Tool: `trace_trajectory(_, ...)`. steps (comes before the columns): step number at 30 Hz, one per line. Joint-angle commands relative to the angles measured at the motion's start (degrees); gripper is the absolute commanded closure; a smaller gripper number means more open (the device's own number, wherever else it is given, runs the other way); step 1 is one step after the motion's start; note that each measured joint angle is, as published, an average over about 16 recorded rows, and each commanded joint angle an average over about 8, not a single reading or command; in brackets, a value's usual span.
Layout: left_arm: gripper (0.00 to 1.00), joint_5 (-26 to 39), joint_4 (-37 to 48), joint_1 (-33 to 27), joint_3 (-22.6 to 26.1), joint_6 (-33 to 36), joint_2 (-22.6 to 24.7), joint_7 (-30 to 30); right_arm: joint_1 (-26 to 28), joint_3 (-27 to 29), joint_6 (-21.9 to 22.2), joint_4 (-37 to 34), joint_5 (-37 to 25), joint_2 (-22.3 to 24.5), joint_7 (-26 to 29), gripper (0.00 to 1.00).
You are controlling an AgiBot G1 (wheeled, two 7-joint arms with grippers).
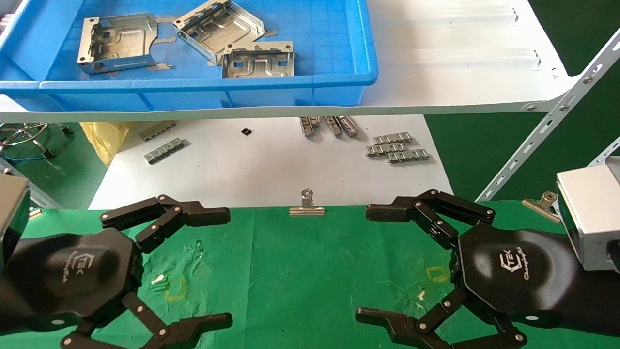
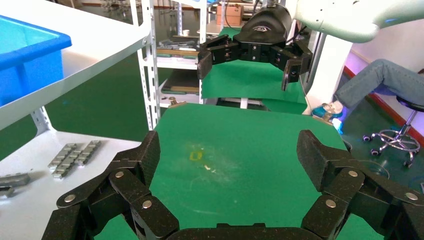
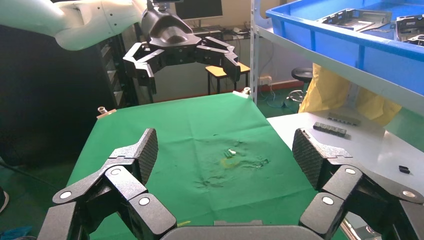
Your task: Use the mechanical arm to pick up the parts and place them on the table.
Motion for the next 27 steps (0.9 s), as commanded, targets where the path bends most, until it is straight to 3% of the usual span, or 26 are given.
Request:
trace_trajectory(1,0.0,0.0,0.0,0.0,0.0,0.0,0.0,0.0,0.0,0.0,0.0,0.0,0.0,0.0,0.0,0.0)
trace_trajectory(27,0.0,0.0,0.0,0.0,0.0,0.0,0.0,0.0,0.0,0.0,0.0,0.0,0.0,0.0,0.0,0.0)
